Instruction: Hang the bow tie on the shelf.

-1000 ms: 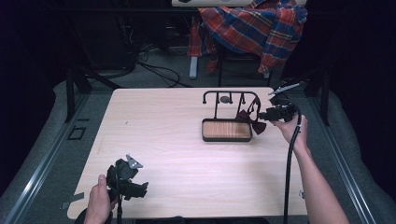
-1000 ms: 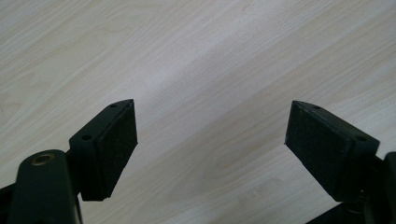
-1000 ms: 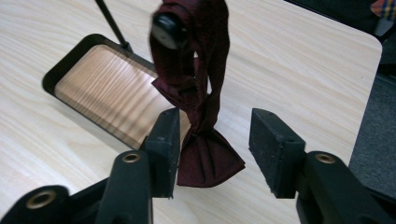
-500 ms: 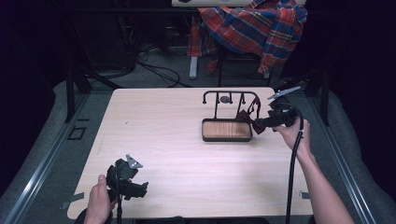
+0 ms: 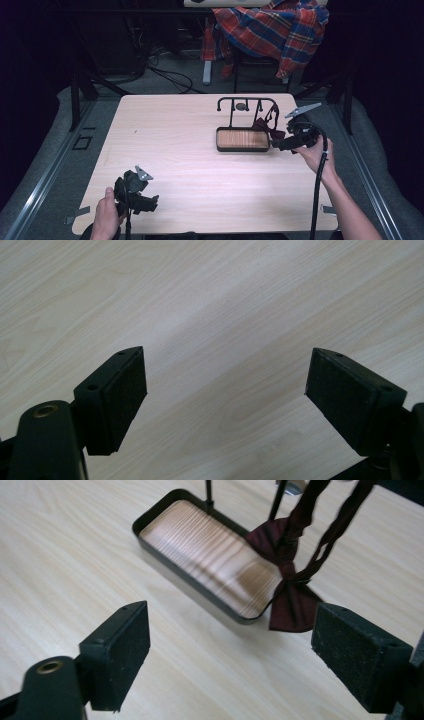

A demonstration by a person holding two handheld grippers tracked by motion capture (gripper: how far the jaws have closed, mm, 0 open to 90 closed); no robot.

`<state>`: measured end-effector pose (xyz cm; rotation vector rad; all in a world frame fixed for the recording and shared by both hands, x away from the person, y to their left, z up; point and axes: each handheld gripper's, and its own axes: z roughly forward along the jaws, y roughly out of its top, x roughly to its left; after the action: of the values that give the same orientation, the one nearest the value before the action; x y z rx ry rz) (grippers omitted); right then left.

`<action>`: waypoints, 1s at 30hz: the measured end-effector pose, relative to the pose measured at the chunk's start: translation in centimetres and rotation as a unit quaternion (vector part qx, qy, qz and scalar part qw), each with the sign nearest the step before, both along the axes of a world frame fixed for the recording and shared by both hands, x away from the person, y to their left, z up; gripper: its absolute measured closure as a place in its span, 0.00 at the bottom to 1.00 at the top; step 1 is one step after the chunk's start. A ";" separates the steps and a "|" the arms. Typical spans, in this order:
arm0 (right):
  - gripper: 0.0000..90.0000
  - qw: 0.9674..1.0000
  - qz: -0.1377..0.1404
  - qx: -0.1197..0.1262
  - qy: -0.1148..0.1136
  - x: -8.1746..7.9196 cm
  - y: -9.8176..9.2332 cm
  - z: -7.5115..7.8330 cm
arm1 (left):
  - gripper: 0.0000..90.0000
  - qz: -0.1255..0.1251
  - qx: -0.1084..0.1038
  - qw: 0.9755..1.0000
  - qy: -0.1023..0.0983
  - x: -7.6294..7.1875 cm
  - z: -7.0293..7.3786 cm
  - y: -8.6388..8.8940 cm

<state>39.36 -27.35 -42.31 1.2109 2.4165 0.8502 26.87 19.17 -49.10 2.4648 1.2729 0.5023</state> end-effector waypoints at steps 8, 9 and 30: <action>0.13 0.999 0.039 -0.026 0.018 -2.1 1.7 -1.8 | 0.19 0.002 0.000 1.000 -0.001 0.0 0.0 0.0; 0.12 0.998 0.045 -0.032 0.023 -2.4 2.0 -2.1 | 0.19 0.002 0.000 1.000 -0.001 0.0 0.0 0.0; 0.01 0.980 0.125 -0.101 0.114 -4.9 5.6 -8.4 | 0.19 0.000 -0.004 1.000 -0.001 0.0 0.0 0.1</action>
<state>34.44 -21.76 -50.72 0.9908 2.8047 0.5328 26.86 19.24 -49.06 2.4564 1.2722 0.4989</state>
